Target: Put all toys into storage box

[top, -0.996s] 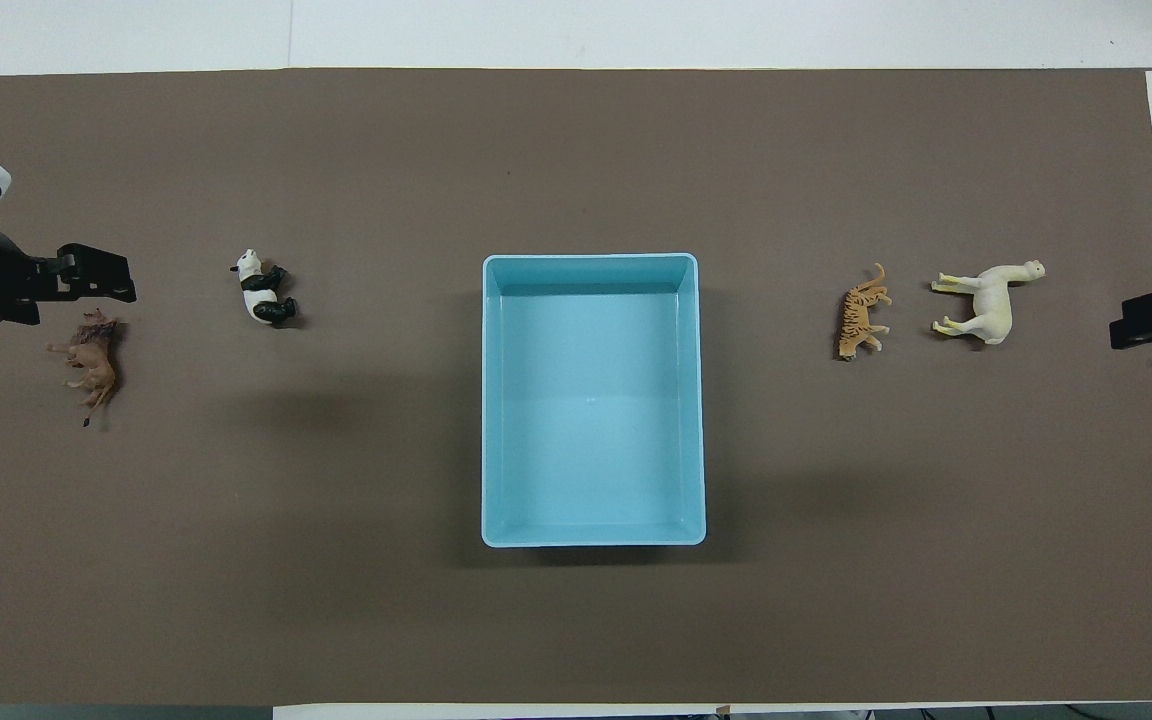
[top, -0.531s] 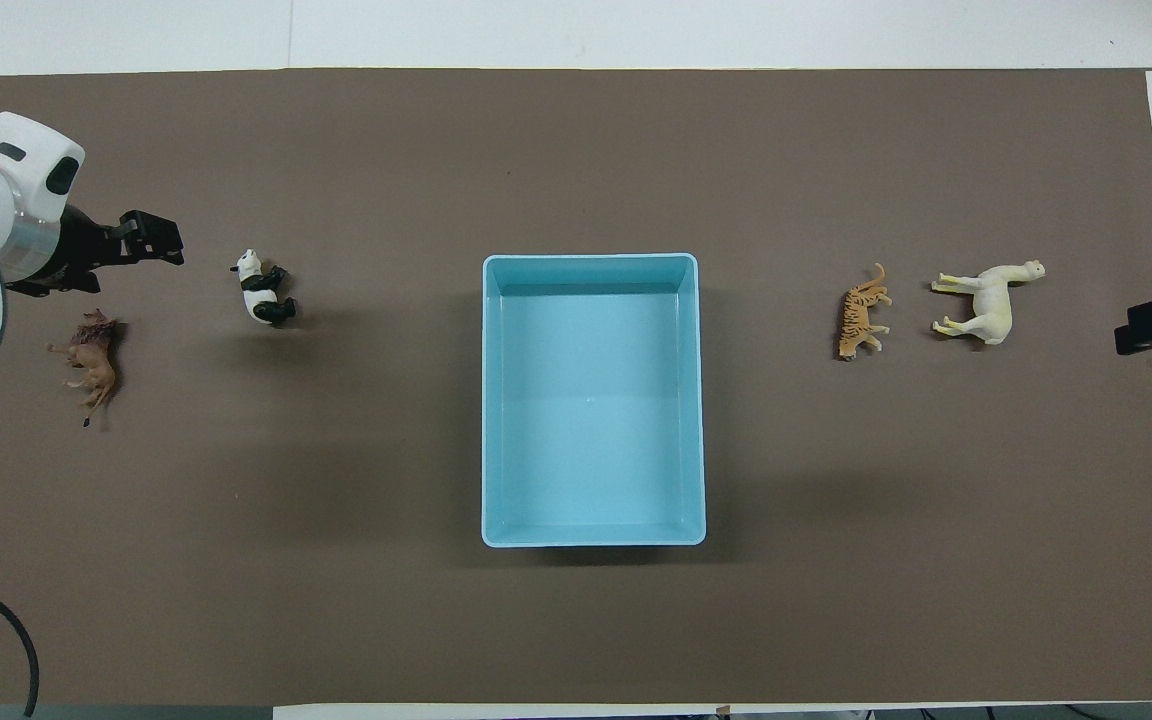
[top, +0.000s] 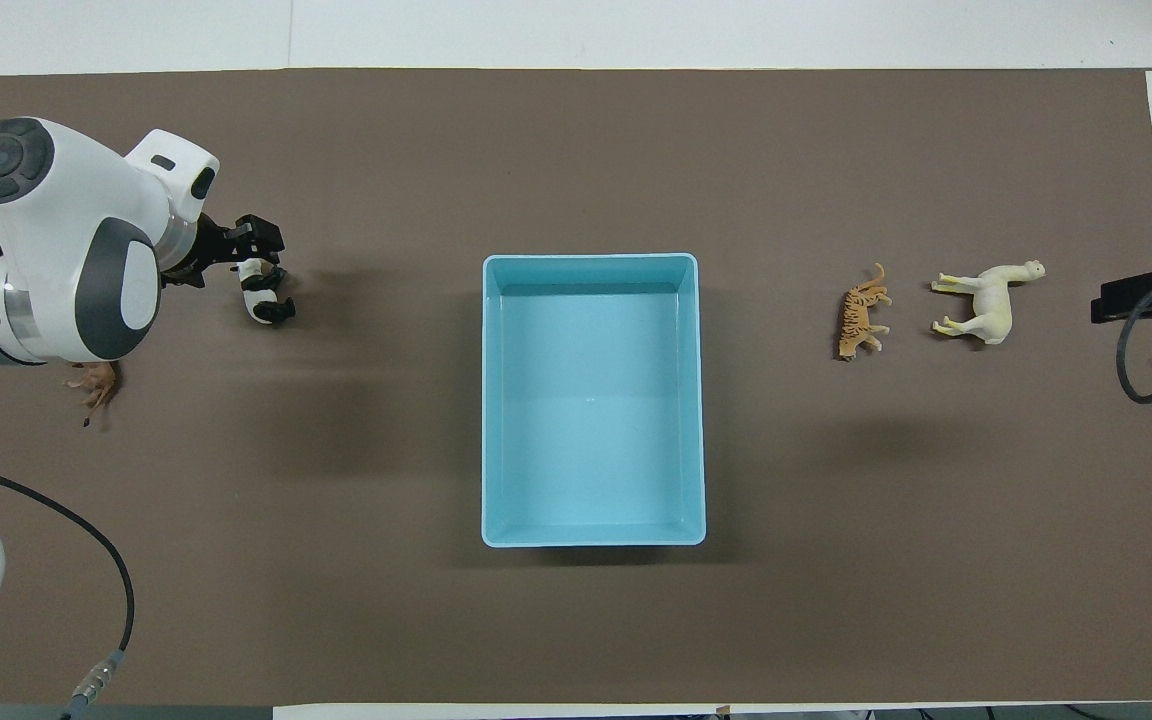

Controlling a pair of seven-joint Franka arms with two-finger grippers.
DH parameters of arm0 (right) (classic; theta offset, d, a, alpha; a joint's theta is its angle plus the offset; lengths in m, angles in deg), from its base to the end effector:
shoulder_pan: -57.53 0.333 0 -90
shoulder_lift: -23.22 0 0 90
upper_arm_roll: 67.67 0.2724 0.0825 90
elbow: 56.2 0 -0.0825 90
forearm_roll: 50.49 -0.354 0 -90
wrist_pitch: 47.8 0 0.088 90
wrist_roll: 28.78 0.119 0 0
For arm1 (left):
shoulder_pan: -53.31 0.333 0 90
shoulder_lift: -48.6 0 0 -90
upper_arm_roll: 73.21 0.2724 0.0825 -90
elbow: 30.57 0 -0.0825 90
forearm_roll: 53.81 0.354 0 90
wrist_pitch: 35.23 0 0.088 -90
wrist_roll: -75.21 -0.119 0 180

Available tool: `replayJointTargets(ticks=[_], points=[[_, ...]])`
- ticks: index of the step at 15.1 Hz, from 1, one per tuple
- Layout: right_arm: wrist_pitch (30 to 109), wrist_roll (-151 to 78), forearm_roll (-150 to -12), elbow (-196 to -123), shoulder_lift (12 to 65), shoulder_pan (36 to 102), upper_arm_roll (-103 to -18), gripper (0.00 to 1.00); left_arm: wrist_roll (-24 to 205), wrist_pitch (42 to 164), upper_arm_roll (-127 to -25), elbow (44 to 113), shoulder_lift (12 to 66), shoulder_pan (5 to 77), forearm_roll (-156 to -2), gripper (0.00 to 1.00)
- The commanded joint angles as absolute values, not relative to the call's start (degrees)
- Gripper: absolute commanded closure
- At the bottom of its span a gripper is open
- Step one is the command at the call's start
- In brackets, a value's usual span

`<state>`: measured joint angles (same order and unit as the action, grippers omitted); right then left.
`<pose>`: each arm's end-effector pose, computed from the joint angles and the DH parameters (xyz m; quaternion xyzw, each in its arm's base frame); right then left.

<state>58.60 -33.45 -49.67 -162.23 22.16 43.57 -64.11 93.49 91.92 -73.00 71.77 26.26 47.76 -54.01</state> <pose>0.5228 -0.0971 0.4784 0.9987 -0.0480 0.0114 0.0090 0.6083 -0.0571 0.3049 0.9933 0.1135 0.0210 0.0051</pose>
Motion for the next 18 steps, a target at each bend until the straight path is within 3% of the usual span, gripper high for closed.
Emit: replayJointTargets(ticks=[1, 5, 12, 14, 15, 16, 17, 18], points=[[63.8, -34.9, -49.8, -162.9, 26.5, 42.3, -63.8, 0.0, 95.3, 96.8, -72.4, 76.5, 26.6, 45.3, -52.8, 0.0], [72.2, -34.8, -49.8, -162.3, 34.5, 41.2, -63.8, 0.0, 94.6, 96.6, -72.3, 78.6, 27.3, 45.1, -52.7, 0.0], [78.3, -33.6, -49.8, -164.4, 40.0, 41.8, -63.8, 0.0, 94.6, 96.7, -72.4, 79.7, 27.7, 45.6, -52.4, 0.01], [79.9, -33.6, -49.8, -164.4, 41.6, 41.8, -63.8, 0.0, 95.2, 96.3, -72.4, 79.7, 27.8, 45.7, -52.4, 0.28], [80.7, -33.5, -49.9, -164.5, 42.2, 41.8, -63.8, 0.0, 95.3, 95.9, -72.4, 79.5, 27.8, 45.8, -52.4, 0.62], [81.7, -32.6, -49.9, -165.1, 42.9, 42.1, -63.8, 0.01, 95.3, 95.7, -72.4, 79.4, 27.8, 46.0, -52.4, 0.88], [83.4, -31.5, -49.9, -166.0, 43.3, 42.2, -63.8, 0.01, 95.3, 95.6, -72.4, 79.4, 27.8, 46.0, -52.4, 0.99], [85.3, -31.2, -49.9, -166.9, 43.4, 42.6, -63.8, 0.01, 95.3, 95.1, -72.4, 79.3, 27.8, 46.1, -52.5, 1.0]])
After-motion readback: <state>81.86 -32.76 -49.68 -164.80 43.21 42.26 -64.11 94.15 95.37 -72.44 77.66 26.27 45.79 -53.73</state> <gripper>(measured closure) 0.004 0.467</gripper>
